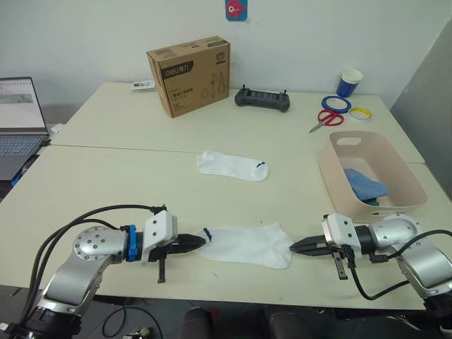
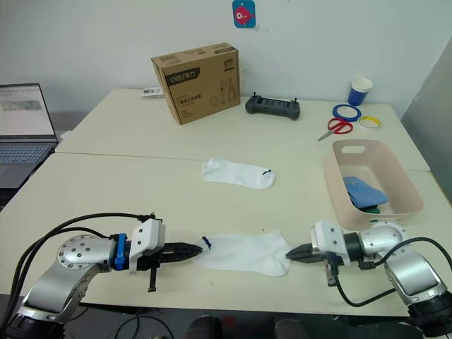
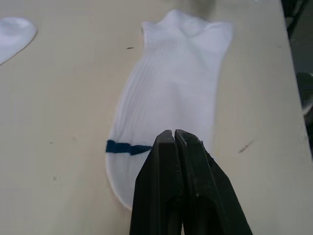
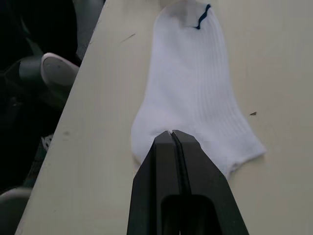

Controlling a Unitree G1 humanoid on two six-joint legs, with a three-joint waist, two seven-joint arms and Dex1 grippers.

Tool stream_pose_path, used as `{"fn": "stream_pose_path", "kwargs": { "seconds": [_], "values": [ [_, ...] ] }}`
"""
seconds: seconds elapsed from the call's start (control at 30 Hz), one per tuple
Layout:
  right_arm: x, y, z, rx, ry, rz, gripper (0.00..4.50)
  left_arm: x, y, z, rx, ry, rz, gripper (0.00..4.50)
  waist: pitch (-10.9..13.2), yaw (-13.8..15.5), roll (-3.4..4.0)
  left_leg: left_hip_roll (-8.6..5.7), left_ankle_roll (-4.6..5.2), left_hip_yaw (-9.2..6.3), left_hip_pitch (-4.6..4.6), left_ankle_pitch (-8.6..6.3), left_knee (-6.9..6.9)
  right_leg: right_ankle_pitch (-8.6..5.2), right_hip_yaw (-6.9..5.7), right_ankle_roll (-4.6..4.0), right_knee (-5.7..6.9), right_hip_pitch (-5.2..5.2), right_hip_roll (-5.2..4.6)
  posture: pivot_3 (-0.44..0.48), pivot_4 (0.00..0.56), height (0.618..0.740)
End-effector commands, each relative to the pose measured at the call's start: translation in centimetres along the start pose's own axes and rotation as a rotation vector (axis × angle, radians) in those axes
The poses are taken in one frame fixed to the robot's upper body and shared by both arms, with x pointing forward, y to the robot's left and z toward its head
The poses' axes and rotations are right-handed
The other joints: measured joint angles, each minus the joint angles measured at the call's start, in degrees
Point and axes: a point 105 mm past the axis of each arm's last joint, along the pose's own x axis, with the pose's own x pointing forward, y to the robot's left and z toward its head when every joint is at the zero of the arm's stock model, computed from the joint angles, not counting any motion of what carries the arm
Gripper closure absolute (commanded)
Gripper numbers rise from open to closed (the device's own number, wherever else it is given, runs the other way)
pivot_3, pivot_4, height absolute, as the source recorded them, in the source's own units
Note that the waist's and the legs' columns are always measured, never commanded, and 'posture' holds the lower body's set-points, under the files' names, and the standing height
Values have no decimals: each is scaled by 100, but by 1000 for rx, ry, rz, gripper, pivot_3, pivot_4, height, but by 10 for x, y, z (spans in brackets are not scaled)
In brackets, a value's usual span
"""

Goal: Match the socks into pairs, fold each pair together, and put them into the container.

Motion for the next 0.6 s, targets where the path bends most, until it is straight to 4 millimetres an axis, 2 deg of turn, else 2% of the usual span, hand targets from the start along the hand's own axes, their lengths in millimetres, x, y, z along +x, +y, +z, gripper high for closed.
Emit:
{"fn": "stream_pose_path", "kwargs": {
  "seconds": [0.03,0.17,0.23,0.33,0.6],
  "values": [
    [3,6,1,-104,21,30,3621,2,-6,2,88,8,-29,4101,0,-1,0,0,0,0,0,0,0,-4,1,-7,0,0,0,0,150,740],
    [6,8,-5,-161,39,31,2223,2,-10,-7,130,40,-33,2918,0,-2,0,0,0,7,2,0,2,-4,7,-11,2,-1,0,0,150,740],
    [8,10,-6,-182,44,39,2216,3,-11,-10,140,47,-34,2289,0,-2,0,0,0,11,2,0,2,-4,9,-11,1,-1,-1,0,150,740],
    [16,10,-9,-198,40,42,2216,6,-14,-15,153,67,-41,2289,0,0,0,1,0,10,2,0,2,-4,7,-10,1,-2,-1,0,150,740],
    [30,7,-15,-244,48,56,2216,14,-5,-19,192,112,-15,2289,0,-3,0,1,0,15,4,0,3,-3,12,-10,3,-1,0,0,150,740]
  ]
}}
